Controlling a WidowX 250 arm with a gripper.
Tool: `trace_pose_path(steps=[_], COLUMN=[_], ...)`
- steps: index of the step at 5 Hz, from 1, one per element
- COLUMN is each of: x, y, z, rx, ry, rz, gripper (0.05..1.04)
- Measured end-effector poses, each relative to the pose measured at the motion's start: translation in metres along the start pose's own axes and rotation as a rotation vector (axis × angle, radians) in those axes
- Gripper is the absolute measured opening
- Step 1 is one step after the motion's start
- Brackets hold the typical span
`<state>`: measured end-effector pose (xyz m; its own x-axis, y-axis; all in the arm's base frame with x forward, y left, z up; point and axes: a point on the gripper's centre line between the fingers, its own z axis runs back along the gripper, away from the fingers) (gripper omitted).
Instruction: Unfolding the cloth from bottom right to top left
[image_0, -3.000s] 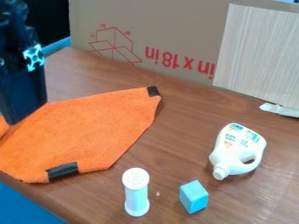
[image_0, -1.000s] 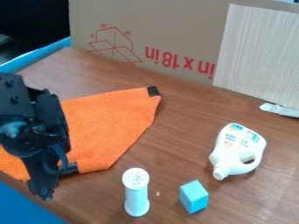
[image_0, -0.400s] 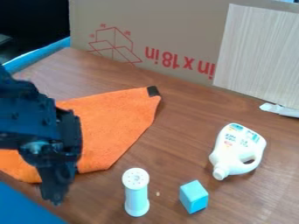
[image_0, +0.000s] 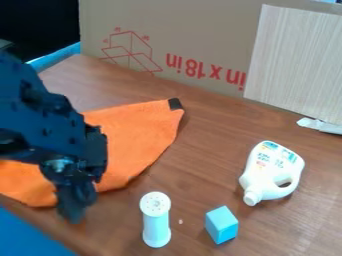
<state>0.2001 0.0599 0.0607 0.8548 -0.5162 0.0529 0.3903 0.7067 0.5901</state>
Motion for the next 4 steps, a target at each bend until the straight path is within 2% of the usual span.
trace_pose_path(steps=[1,2,3,4], x=[0.0,-0.001,-0.006,-0.01], y=[0.0,0.001,-0.001,0.0], z=[-0.003,0.002,0.008,0.02], rx=[-0.012,-0.024,-0.03,-0.046], ry=[0.002,-0.012,-0.022,-0.052], rz=[0.009,0.016,0.012,0.003], gripper=[0.634,0.375,0.167,0.069])
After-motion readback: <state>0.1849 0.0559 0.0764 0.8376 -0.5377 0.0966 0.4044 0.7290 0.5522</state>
